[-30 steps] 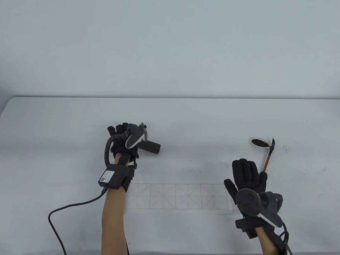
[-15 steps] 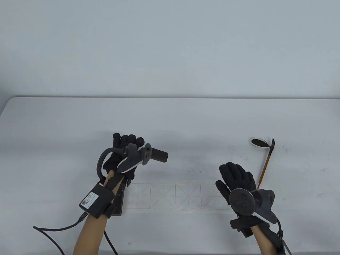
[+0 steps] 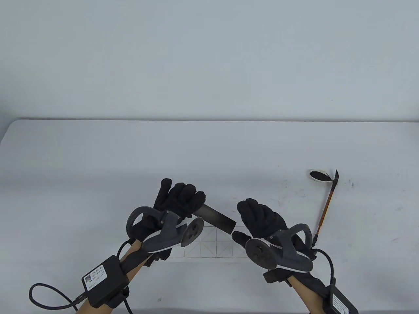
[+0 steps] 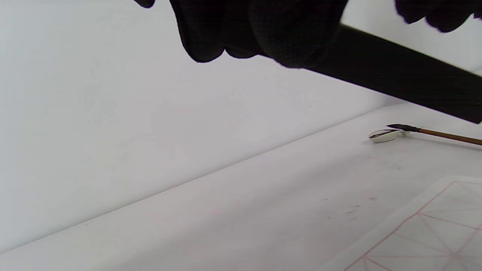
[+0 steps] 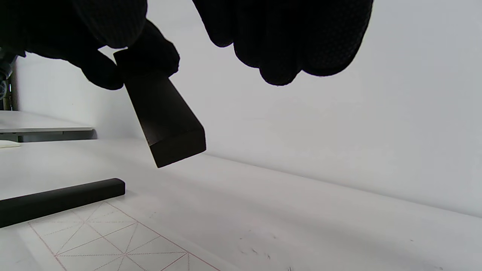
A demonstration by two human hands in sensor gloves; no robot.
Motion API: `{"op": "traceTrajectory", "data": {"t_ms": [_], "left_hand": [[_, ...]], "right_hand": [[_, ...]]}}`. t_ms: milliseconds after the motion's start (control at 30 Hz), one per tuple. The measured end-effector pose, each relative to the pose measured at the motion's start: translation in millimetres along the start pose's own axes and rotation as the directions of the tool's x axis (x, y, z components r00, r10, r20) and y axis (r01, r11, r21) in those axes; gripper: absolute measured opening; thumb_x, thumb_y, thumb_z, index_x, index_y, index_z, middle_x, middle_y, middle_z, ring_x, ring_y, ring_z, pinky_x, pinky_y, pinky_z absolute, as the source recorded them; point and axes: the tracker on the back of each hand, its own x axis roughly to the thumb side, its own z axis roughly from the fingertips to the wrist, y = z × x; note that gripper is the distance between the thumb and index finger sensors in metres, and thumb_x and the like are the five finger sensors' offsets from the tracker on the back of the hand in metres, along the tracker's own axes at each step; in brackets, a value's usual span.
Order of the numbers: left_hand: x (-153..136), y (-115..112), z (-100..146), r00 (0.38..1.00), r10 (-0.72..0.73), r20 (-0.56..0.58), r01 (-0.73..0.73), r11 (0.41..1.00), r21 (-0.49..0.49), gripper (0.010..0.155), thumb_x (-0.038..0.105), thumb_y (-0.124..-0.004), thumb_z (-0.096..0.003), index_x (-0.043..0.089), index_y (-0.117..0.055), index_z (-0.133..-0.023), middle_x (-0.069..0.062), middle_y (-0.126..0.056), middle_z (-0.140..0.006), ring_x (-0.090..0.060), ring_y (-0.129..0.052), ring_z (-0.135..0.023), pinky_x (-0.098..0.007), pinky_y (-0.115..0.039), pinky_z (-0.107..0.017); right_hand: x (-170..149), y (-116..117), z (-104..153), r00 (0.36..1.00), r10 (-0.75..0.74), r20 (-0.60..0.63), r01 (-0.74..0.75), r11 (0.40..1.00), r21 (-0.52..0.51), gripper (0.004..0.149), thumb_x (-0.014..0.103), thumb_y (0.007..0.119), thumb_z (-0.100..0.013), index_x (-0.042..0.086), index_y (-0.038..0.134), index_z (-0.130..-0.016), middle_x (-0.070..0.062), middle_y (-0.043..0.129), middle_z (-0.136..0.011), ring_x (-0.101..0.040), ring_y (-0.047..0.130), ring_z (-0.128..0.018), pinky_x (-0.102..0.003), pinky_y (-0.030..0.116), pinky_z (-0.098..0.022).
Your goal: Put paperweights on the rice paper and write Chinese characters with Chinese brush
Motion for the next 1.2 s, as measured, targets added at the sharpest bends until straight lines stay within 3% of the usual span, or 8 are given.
{"op": "traceTrajectory", "data": {"t_ms": [267, 400, 800, 933, 1033, 1200], "left_hand": [[24, 16, 10, 0.994, 0.026, 0.103, -0.031, 0.998, 0.048, 0.069, 0.038, -0.07, -0.0511, 0.047, -0.046, -0.115, 0.01, -0.053, -0.122, -0.023, -0.059, -0.116, -0.052, -0.032, -0.09], [27, 22, 12, 0.99, 0.059, 0.128, -0.064, 0.997, 0.038, 0.069, 0.038, -0.07, -0.0511, 0.047, -0.046, -0.115, 0.01, -0.053, -0.122, -0.023, -0.059, -0.116, -0.052, -0.032, -0.09], [28, 14, 8, 0.984, 0.107, 0.145, -0.101, 0.994, -0.047, 0.07, 0.04, -0.069, -0.0534, 0.043, -0.041, -0.117, 0.008, -0.05, -0.124, -0.024, -0.057, -0.118, -0.046, -0.029, -0.09], [26, 8, 10, 0.983, 0.107, 0.148, -0.105, 0.994, -0.02, 0.071, 0.044, -0.066, -0.0553, 0.042, -0.036, -0.119, 0.006, -0.043, -0.128, -0.025, -0.05, -0.122, -0.046, -0.028, -0.09], [14, 1, 15, 0.99, 0.11, 0.093, -0.113, 0.993, 0.022, 0.073, 0.049, -0.061, -0.0567, 0.04, -0.026, -0.121, 0.003, -0.028, -0.131, -0.027, -0.038, -0.125, -0.047, -0.023, -0.09], [-18, -22, 29, 0.986, 0.155, -0.055, -0.156, 0.988, -0.015, 0.073, 0.051, -0.057, -0.0598, 0.039, -0.018, -0.121, 0.001, -0.013, -0.131, -0.029, -0.022, -0.125, -0.048, -0.017, -0.089]], "right_hand": [[25, 2, -7, 0.996, 0.078, 0.035, -0.08, 0.996, 0.051, 0.082, 0.058, 0.067, -0.054, 0.001, 0.053, -0.112, -0.026, 0.067, -0.107, -0.037, 0.081, -0.083, -0.05, 0.074, -0.06], [29, 0, -6, 0.993, 0.115, 0.03, -0.115, 0.993, 0.01, 0.073, 0.054, 0.07, -0.055, 0.003, 0.061, -0.107, -0.021, 0.077, -0.095, -0.029, 0.088, -0.069, -0.042, 0.079, -0.052], [33, 2, -1, 0.98, 0.195, 0.049, -0.192, 0.98, -0.056, 0.073, 0.057, 0.073, -0.052, 0.002, 0.07, -0.1, -0.019, 0.085, -0.082, -0.024, 0.092, -0.058, -0.036, 0.083, -0.043], [33, 2, -2, 0.977, 0.207, 0.041, -0.205, 0.978, -0.047, 0.073, 0.057, 0.073, -0.051, 0.001, 0.071, -0.099, -0.019, 0.086, -0.081, -0.023, 0.092, -0.057, -0.036, 0.083, -0.043], [30, 5, -3, 0.975, 0.223, 0.028, -0.222, 0.975, -0.032, 0.073, 0.058, 0.073, -0.051, 0.002, 0.071, -0.098, -0.018, 0.086, -0.08, -0.023, 0.093, -0.056, -0.035, 0.084, -0.042], [21, 21, -7, 0.977, 0.213, -0.011, -0.213, 0.976, 0.04, 0.074, 0.058, 0.073, -0.052, 0.0, 0.074, -0.097, -0.018, 0.089, -0.078, -0.022, 0.095, -0.054, -0.034, 0.085, -0.04]]}}
